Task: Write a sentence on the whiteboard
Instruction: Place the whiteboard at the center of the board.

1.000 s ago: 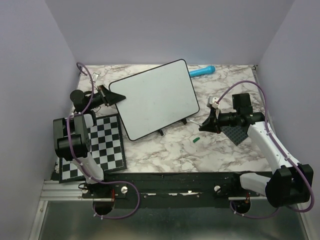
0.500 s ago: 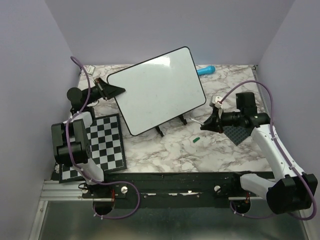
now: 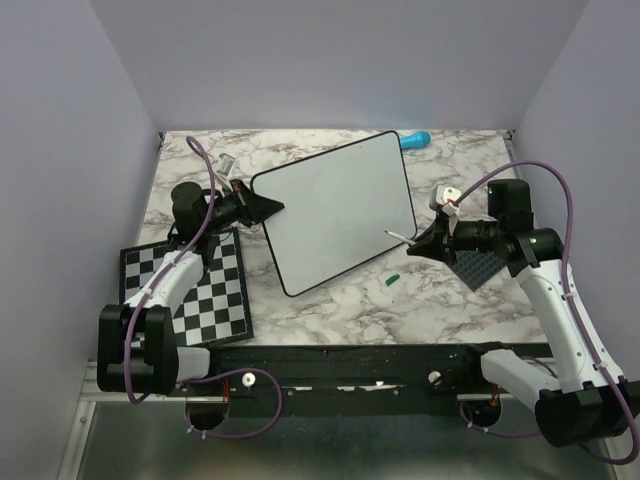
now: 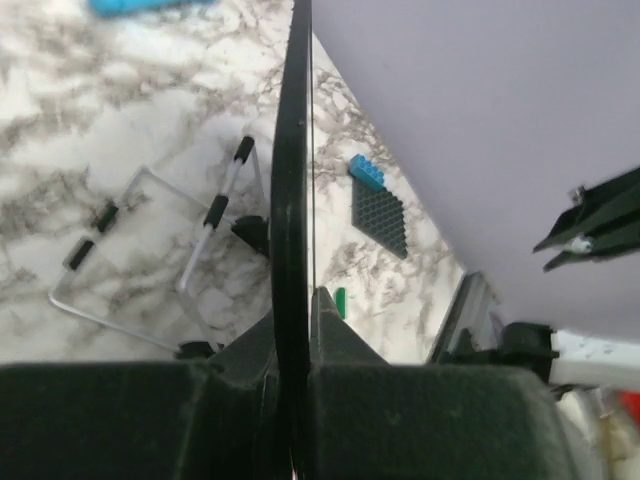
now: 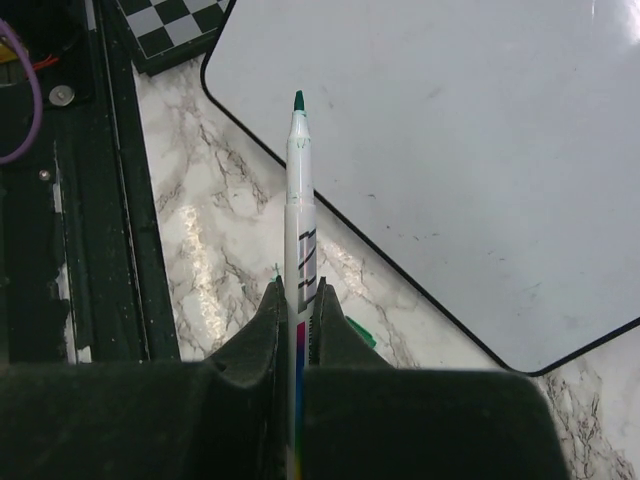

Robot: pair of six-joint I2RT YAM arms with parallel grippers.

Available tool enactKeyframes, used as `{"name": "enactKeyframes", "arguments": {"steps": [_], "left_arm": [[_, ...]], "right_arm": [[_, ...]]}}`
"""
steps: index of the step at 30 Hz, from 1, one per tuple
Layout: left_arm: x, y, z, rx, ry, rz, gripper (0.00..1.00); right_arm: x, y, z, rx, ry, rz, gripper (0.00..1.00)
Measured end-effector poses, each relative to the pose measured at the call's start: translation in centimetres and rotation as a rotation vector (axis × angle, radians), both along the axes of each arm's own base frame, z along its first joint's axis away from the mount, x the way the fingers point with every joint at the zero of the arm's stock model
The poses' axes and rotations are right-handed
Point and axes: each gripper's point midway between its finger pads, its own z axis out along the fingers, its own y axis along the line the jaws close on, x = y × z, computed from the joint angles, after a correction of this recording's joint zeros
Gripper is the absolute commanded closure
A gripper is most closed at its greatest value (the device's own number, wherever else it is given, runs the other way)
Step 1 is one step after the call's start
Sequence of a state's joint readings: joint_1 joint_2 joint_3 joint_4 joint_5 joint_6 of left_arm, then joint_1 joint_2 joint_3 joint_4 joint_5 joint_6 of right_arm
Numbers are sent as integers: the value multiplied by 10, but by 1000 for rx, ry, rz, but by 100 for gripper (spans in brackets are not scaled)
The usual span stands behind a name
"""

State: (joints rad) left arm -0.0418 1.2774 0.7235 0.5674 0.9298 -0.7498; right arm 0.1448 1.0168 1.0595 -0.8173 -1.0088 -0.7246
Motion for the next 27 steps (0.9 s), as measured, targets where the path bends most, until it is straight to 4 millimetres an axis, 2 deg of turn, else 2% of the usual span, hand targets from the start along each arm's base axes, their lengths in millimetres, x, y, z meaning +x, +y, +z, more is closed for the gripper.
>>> {"name": "enactKeyframes", "arguments": {"steps": [3, 4, 12, 18, 27], "left_arm": [[-3, 1, -36, 5, 127, 41, 100], [-4, 0, -42, 6, 146, 48, 100], [-9, -10, -43, 19, 141, 30, 100], [-26, -16, -42, 36, 99, 1, 100], [-41, -32, -41, 96, 15, -86, 100]], "right_arm": [[-1, -1, -2, -5, 13, -5, 100], [-2, -1, -2, -6, 17, -5, 100], [-3, -2, -13, -22, 83, -10, 100], [3, 1, -17, -45, 147, 11, 99], [-7, 44, -22, -111, 164, 154, 99]]}}
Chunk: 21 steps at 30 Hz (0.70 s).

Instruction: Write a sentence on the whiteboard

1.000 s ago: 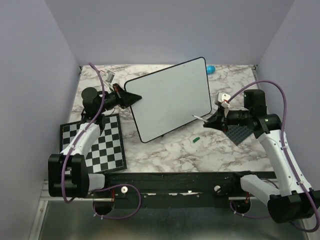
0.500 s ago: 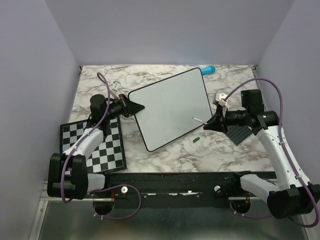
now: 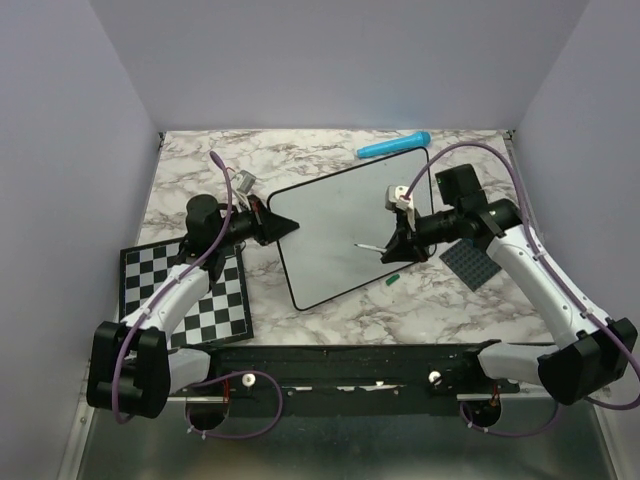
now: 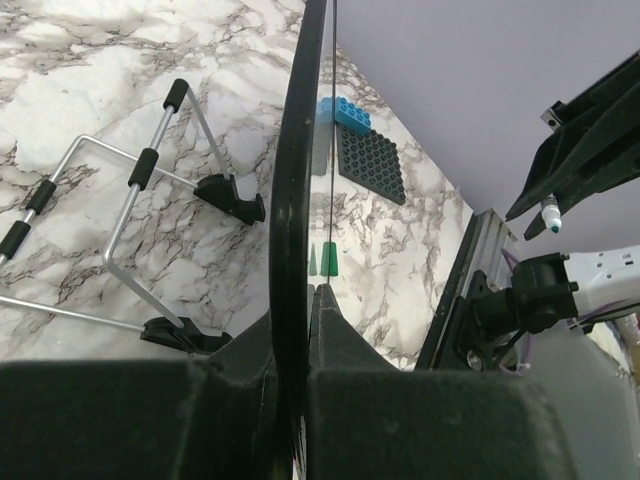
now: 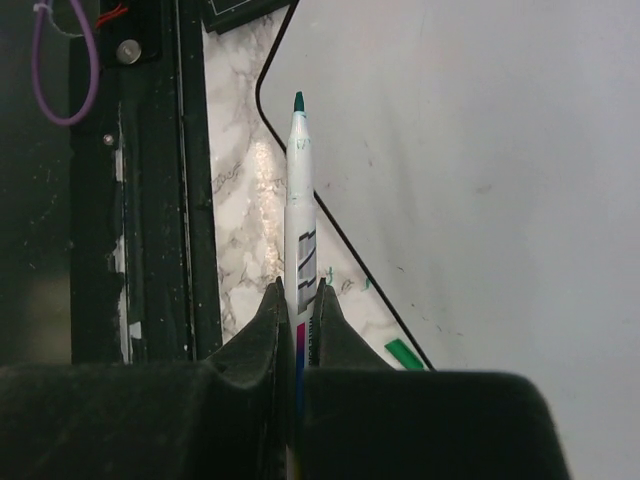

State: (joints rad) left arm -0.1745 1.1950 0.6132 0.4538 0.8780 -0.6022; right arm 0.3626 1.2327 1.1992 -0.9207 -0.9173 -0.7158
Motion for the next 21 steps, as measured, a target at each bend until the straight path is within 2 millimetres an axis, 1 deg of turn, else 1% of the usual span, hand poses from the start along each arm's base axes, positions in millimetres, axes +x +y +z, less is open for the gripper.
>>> {"name": "enactKeyframes", "arguments": {"steps": [1, 2, 4, 7, 12, 17, 21], "left_arm": [[-2, -1, 1, 6, -14, -6, 100], [-3, -1, 3, 11, -27, -9, 100], [-5, -1, 4, 21, -50, -15, 100], [-6, -1, 4, 27, -56, -18, 100], [-6, -1, 2, 33, -53, -19, 100], [-6, -2, 4, 38, -59, -23, 100], [-6, -4, 4, 46, -66, -27, 100]], "right_arm": [[3, 2, -1, -8, 0, -7, 100], [1, 10, -2, -11, 2, 12, 99], [4, 17, -4, -16, 4, 10, 100], [10, 24, -4, -12, 8, -10, 100], [20, 26, 4, 13, -36, -57, 99], [19, 23, 9, 20, -63, -74, 100], [18, 22, 8, 17, -66, -69, 100]]}}
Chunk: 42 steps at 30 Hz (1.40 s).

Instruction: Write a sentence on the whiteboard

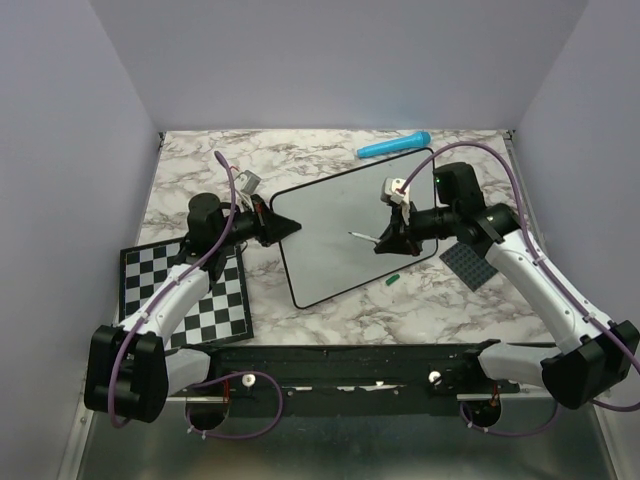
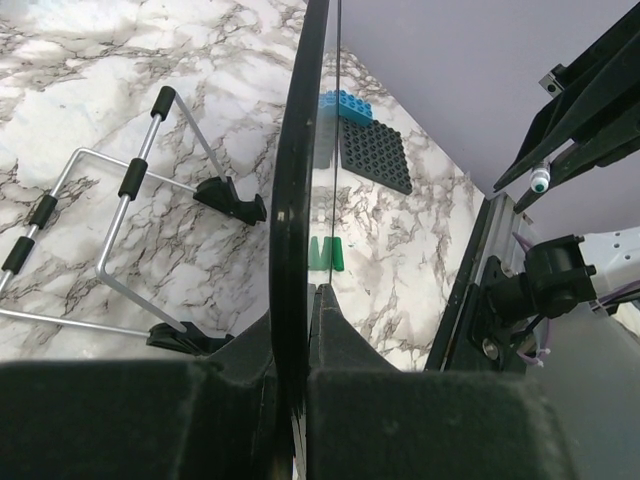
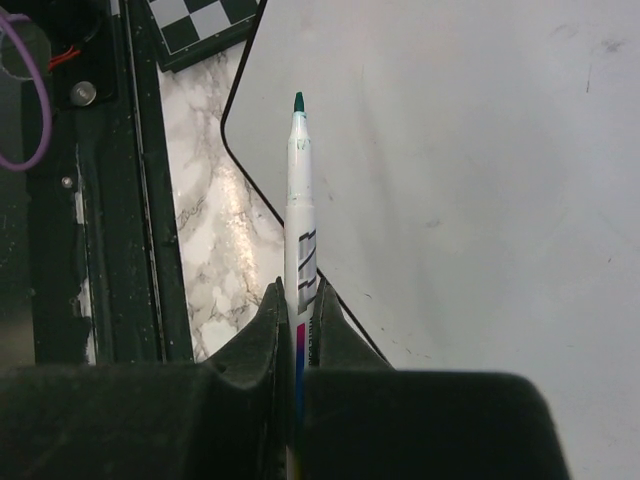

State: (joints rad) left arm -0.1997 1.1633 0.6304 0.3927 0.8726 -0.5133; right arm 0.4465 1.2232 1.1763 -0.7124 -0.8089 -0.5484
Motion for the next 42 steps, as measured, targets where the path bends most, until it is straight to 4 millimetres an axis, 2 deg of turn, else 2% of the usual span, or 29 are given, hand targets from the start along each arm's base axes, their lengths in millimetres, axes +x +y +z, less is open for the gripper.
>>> {"name": "enactKeyframes", "arguments": {"steps": [9, 14, 20, 26, 42], "left_arm": [[-2, -8, 3, 19, -25, -12, 100], [-6, -11, 6, 31, -59, -24, 100], [-6, -12, 6, 41, -83, -31, 100], [-6, -12, 5, 46, -90, -33, 100], [-6, -15, 0, 65, -105, -47, 100]], "right_arm": [[-5, 0, 14, 3, -16, 40, 100], [-1, 3, 16, -2, -6, 49, 99], [8, 18, 2, -11, 54, 52, 99], [10, 35, -1, 0, 73, 69, 99], [20, 42, -3, 8, 60, 70, 99]]}}
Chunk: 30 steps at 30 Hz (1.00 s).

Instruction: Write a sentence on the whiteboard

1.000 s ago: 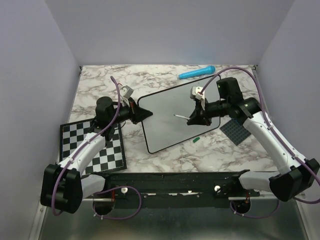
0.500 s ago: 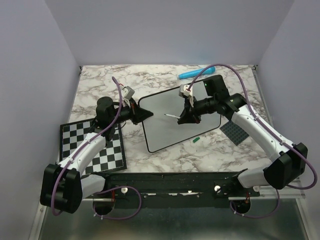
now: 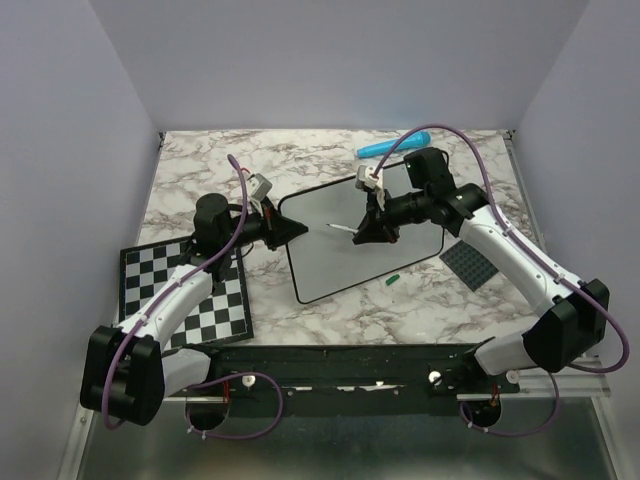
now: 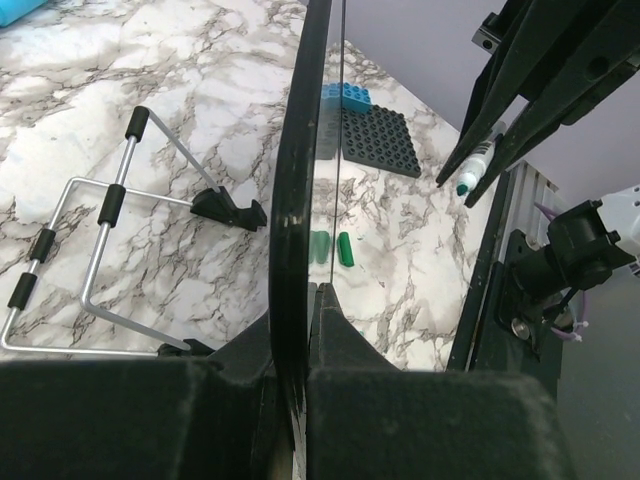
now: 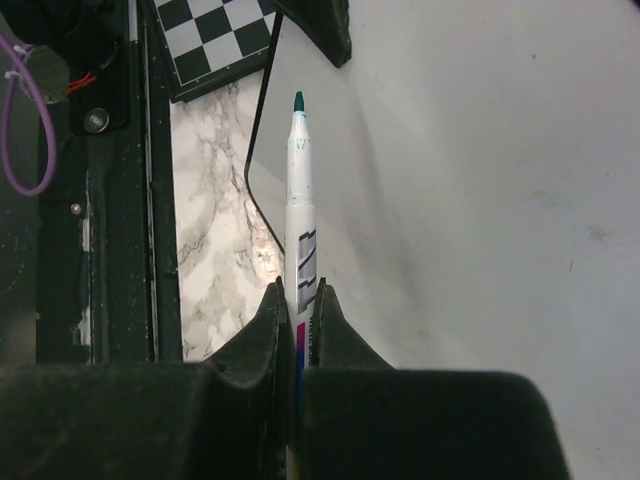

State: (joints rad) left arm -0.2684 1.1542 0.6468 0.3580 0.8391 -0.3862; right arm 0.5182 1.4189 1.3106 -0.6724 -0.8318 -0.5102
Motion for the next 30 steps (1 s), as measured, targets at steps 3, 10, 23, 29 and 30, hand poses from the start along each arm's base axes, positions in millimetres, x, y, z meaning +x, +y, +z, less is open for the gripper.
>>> {"name": "enactKeyframes", "arguments": {"steps": [3, 10, 23, 29, 30], "left_arm": [[-1, 0, -1, 7, -5, -4, 100], [-1, -2, -1, 17, -18, -12, 100], [-1, -2, -2, 28, -13, -16, 100], [1, -2, -3, 32, -6, -17, 100], [1, -2, -3, 33, -6, -18, 100]], "right_arm": [[5, 2, 1, -2, -15, 9, 99], [5, 1, 9, 4, -81, 43, 99], [-2, -1, 11, 12, -91, 58, 99], [-2, -1, 10, 11, -91, 57, 100], [-1, -2, 10, 9, -92, 55, 100]]}}
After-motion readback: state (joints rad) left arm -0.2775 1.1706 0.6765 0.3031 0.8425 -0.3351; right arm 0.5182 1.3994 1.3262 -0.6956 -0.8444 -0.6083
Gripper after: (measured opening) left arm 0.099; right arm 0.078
